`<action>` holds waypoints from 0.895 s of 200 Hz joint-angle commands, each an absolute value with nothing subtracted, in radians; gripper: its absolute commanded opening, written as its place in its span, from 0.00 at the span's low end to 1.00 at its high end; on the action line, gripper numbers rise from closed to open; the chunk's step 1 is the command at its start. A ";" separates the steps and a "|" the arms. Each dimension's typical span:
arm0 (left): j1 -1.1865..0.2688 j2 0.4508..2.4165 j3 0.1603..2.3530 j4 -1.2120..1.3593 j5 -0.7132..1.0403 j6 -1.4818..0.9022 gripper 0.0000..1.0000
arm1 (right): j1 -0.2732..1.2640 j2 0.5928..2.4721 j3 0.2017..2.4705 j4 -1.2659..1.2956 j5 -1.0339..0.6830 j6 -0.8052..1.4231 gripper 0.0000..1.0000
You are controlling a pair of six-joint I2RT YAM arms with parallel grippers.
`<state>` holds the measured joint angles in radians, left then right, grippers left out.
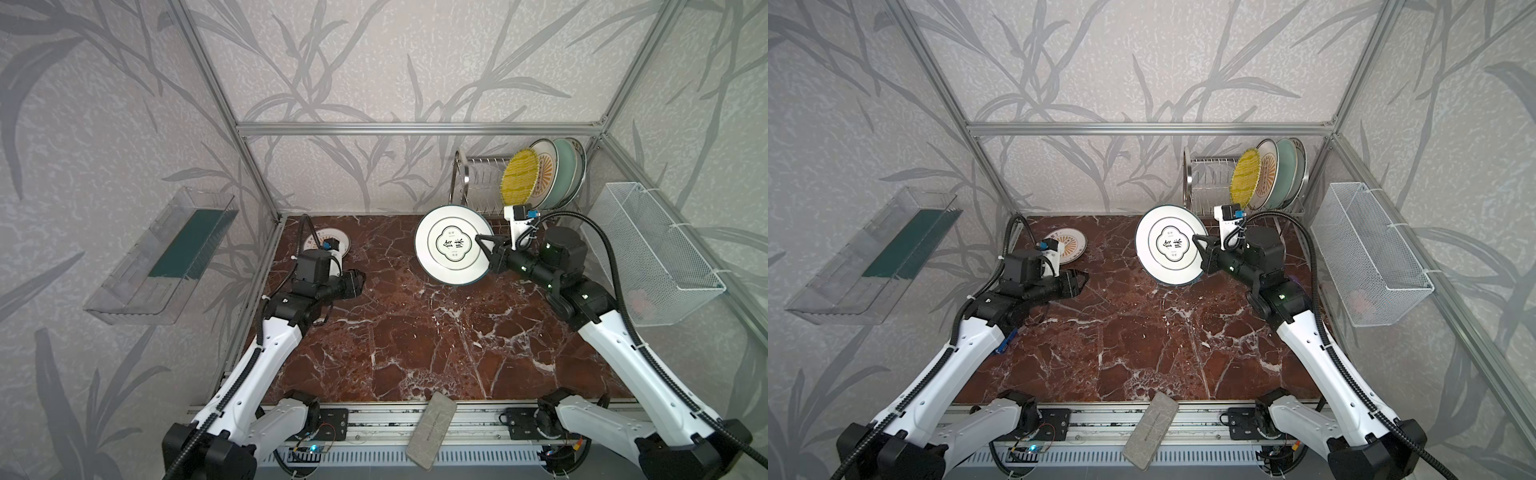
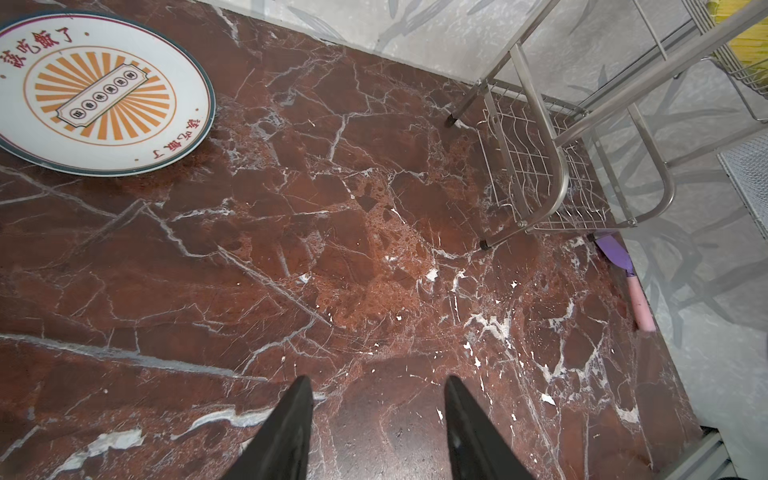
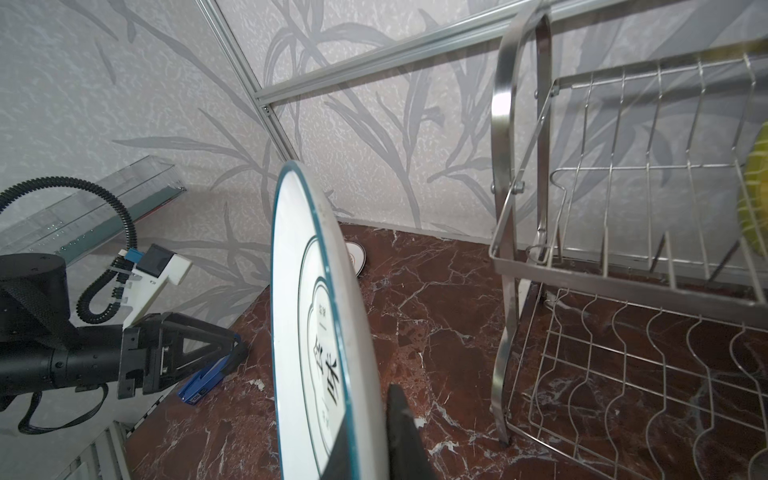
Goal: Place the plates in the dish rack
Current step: 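Carry the upright white plate with the right gripper toward the rack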
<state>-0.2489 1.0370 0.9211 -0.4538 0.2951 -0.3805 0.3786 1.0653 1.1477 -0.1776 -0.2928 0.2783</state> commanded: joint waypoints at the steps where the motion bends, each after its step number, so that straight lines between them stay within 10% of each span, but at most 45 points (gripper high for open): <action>1: -0.253 1.015 0.918 -0.438 0.322 -0.365 0.50 | 0.367 1.047 1.234 -0.167 -0.250 0.226 0.00; 179: -0.258 0.990 0.911 -0.438 0.314 -0.373 0.50 | 0.242 1.325 1.714 -0.198 -0.112 0.121 0.00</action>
